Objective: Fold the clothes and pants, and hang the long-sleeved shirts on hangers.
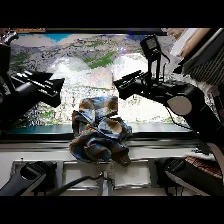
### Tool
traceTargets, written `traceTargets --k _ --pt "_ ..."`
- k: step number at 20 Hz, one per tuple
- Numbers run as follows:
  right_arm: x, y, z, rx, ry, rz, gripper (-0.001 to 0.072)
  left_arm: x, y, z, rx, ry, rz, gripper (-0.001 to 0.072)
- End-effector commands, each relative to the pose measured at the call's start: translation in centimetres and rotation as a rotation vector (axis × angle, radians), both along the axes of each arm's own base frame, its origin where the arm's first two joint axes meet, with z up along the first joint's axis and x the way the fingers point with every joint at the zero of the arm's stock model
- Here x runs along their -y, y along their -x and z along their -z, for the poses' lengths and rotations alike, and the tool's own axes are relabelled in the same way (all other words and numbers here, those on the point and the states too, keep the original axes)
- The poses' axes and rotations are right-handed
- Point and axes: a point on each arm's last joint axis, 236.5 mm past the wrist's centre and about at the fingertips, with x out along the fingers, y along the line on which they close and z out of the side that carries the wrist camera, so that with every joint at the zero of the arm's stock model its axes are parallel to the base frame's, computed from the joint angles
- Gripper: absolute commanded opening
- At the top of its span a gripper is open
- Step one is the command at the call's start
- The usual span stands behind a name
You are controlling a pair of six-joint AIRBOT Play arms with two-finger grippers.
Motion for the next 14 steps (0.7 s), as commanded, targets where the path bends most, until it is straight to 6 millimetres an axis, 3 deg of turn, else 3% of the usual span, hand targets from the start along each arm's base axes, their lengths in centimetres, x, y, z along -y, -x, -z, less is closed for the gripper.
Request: traceTargets --k 1,3,5,8,14 --pt "-0.1 0.4 3.2 -0.097 0.043 -0.003 0.0444 -5.5 -0.9 6.0 -0.248 0.105 -0.313 0.0373" --pt "-0.1 0.3 5.0 -0.151 0.046 0.018 0.0444 -9.5 -0.1 10.1 -0.414 0.027 -0.447 0.0387" --pt "-0.2 0.0 6.3 -0.171 0.056 0.023 0.0444 -11.2 1.1 12.8 -0.535 -0.078 -0.426 0.064" --pt "-0.4 -0.3 7.7 -0.198 0.072 0.025 0.0443 -10.5 2.3 14.7 -0.661 -0.022 -0.379 0.0654" --pt "0.1 0.5 11.0 -0.259 0.109 0.027 0.0443 -10.6 5.2 17.9 -0.686 -0.056 -0.333 0.0654"
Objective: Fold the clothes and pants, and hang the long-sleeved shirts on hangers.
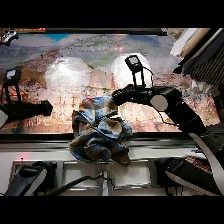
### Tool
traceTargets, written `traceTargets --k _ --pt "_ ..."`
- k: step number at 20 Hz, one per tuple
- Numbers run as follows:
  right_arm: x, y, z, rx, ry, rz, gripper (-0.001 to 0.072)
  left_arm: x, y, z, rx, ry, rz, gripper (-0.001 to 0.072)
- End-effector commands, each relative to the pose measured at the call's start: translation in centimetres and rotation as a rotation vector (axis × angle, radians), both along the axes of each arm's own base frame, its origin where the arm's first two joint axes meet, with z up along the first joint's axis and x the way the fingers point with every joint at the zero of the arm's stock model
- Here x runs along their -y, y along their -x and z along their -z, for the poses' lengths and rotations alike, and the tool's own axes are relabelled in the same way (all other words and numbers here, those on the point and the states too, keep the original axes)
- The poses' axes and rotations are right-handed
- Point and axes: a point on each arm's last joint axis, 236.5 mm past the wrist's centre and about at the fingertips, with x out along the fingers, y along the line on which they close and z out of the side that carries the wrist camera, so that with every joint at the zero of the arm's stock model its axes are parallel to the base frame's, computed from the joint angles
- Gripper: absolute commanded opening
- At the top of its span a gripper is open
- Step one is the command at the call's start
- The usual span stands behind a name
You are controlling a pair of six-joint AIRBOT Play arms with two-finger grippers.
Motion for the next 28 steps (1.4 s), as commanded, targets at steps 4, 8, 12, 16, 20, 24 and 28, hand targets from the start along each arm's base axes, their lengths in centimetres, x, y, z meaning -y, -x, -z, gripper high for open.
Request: traceTargets --k 4,8,12,16,20,24,28 --pt "0.4 0.7 2.6 -0.042 0.023 0.005 0.0443 -0.2 3.5 5.5 -0.126 -0.007 0.023 0.0654" --pt "-0.1 0.2 1.9 -0.024 -0.016 0.018 0.0443 0.5 3.4 8.8 -0.192 0.021 0.018 0.0653" --pt "-0.7 -0.1 1.2 -0.019 -0.062 0.032 0.0443 5.2 1.4 9.1 -0.128 0.189 0.126 0.0653" --pt "-1.6 -0.1 0.5 -0.035 -0.13 0.048 0.0443 6.5 -0.7 12.1 -0.153 0.215 0.175 0.0654" --pt "-2.2 0.2 0.1 -0.059 -0.172 0.054 0.0443 9.8 -1.6 14.2 -0.162 0.301 0.269 0.0651" --pt "-2.3 0.0 -0.8 -0.045 -0.184 0.052 0.0443 13.0 -2.4 14.4 -0.116 0.356 0.371 0.0066" --pt "-2.2 0.7 -0.6 -0.068 -0.165 0.035 0.0443 11.8 -11.7 7.1 0.201 0.305 0.295 0.0016"
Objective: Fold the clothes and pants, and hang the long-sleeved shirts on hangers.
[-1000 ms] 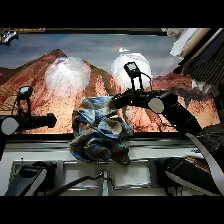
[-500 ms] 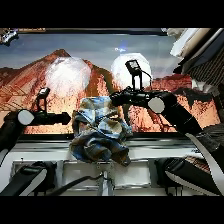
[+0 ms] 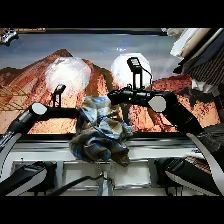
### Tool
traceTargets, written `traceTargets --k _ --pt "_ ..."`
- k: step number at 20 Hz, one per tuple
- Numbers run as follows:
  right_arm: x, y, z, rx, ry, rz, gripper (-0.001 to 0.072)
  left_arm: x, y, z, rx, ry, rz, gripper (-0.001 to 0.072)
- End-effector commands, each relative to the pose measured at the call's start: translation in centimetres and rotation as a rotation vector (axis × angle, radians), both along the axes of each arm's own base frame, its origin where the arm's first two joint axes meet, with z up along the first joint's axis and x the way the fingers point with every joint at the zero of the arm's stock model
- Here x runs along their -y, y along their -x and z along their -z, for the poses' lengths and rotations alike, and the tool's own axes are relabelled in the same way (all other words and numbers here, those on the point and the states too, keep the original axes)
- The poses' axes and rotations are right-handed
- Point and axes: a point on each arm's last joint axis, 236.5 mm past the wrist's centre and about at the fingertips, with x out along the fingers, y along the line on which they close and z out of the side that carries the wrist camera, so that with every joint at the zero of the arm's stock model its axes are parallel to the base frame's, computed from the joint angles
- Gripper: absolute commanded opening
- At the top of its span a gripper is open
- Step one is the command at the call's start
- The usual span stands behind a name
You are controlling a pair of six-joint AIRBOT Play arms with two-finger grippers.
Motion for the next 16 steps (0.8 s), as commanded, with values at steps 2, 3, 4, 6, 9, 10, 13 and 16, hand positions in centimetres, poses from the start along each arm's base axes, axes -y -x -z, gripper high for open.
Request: traceTargets --k 2,3,4,6,9,10,13,16 --pt "0.2 0.5 -0.1 -0.003 0.019 -0.015 0.0443 -1.2 -11.8 -12.4 0.442 0.023 -0.154 0.0016" --pt "0.4 0.3 -0.1 0.007 0.03 -0.015 0.0443 -1.1 -13.9 -16.0 0.538 0.03 -0.165 0.0016" --pt "0.6 0.2 -0.1 0.011 0.032 -0.011 0.0443 -0.6 -15.6 -19.6 0.625 0.034 -0.155 0.0015" --pt "1.2 -0.2 -0.5 0.003 0.019 0.022 0.0443 1.5 -17.3 -25.3 0.757 0.039 -0.091 0.0016" --pt "2.8 -0.9 -2.0 0.033 0.0 0.062 0.0442 5.2 -16.9 -29.2 0.844 0.07 -0.012 0.0016" --pt "3.4 -1.0 -2.8 0.05 -0.008 0.075 0.0441 6.4 -16.4 -29.3 0.845 0.08 0.009 0.0016" --pt "6.1 -1.1 -5.6 0.106 -0.018 0.124 0.0441 11.0 -13.4 -28.1 0.8 0.107 0.145 0.0016" --pt "8.3 -0.6 -7.6 0.134 -0.031 0.166 0.044 13.2 -11.4 -27.0 0.776 0.104 0.24 0.0016"
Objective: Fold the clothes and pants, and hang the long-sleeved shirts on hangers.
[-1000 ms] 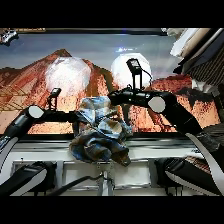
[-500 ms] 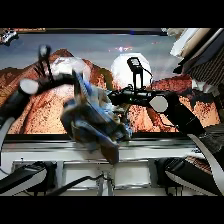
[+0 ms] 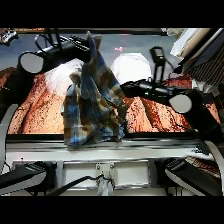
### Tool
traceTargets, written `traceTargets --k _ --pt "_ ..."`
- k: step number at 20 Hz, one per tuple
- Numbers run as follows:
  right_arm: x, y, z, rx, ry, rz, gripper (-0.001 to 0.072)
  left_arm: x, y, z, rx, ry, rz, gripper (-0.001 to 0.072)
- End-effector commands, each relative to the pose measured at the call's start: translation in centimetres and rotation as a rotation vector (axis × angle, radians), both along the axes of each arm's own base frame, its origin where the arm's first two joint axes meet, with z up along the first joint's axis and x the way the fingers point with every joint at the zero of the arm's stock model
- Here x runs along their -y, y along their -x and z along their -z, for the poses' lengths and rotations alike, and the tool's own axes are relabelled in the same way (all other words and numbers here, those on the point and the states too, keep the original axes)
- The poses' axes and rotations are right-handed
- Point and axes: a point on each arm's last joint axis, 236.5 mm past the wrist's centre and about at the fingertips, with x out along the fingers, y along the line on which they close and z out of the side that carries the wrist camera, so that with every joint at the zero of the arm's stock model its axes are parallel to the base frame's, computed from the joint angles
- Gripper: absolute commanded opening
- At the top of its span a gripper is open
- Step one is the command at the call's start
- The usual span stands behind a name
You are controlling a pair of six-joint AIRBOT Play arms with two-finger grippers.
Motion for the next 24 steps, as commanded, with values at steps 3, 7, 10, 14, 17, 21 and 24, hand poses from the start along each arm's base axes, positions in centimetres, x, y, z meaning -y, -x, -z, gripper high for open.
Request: traceTargets --k 3,7,10,14,17,21,24 --pt "3.8 1.0 -2.2 0.024 0.016 0.067 0.044 3.3 4.7 3.0 -0.113 -0.091 0.204 0.0215" --pt "5.3 1.0 -2.4 0.02 0.029 0.118 0.044 -0.5 9.6 9.8 -0.462 -0.276 0.28 0.0511" --pt "5.1 0.7 -1.8 -0.039 -0.025 0.165 0.0441 -6.2 9.1 12.9 -0.598 -0.337 0.087 0.0423" --pt "4.6 -2.0 2.1 -0.191 -0.095 0.283 0.0563 -11.1 8.7 14.3 -0.652 -0.208 -0.139 0.042" --pt "4.1 -3.9 8.9 -0.414 -0.125 0.416 0.0564 -11.4 10.0 14.2 -0.648 -0.19 -0.144 0.0421" --pt "0.9 -6.1 15.1 -0.595 -0.233 0.453 0.0565 -11.3 10.3 13.3 -0.626 -0.186 -0.141 0.0421" --pt "-0.8 -6.7 17.4 -0.644 -0.23 0.394 0.0566 -11.3 10.3 13.2 -0.624 -0.185 -0.141 0.0421"
